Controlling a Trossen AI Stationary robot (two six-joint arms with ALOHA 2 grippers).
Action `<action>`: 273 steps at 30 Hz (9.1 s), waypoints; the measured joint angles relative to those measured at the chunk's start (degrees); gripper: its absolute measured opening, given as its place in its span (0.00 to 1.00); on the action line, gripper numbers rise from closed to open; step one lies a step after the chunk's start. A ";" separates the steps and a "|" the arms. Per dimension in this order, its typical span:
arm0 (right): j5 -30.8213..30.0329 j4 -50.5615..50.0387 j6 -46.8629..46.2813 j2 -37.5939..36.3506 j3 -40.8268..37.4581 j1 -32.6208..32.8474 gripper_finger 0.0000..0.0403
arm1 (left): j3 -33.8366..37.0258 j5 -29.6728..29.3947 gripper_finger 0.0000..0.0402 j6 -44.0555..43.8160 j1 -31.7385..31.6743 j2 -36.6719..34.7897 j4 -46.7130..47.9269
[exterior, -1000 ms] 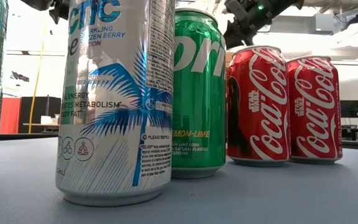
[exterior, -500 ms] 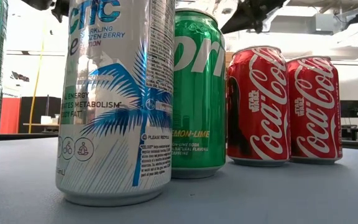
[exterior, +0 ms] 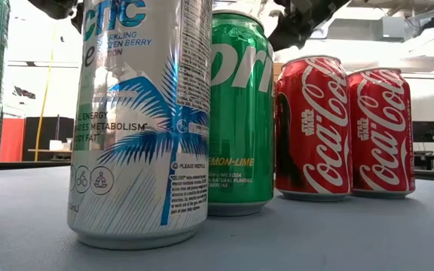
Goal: Place canned beverage on shelf
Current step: Put the top center white blue soda can on the shelf, then adjust the soda cans on the shelf
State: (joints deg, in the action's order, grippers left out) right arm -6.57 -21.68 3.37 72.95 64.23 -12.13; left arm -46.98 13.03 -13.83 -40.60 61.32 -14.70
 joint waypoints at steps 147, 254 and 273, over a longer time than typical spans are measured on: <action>0.66 8.29 1.02 -0.33 -7.85 -4.75 0.00 | -8.50 -14.67 0.36 25.99 15.82 6.35 4.86; 5.14 4.77 -1.87 -0.63 -7.85 -7.53 0.00 | -41.72 -32.19 0.13 49.36 18.03 22.05 48.47; 14.56 5.82 5.04 -6.41 -4.60 -9.28 0.00 | -41.81 -25.91 0.25 31.56 20.04 12.94 47.15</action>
State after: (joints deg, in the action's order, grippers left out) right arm 7.99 -15.86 8.41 66.54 59.63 -21.42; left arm -88.79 -12.88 17.73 -20.56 74.26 32.45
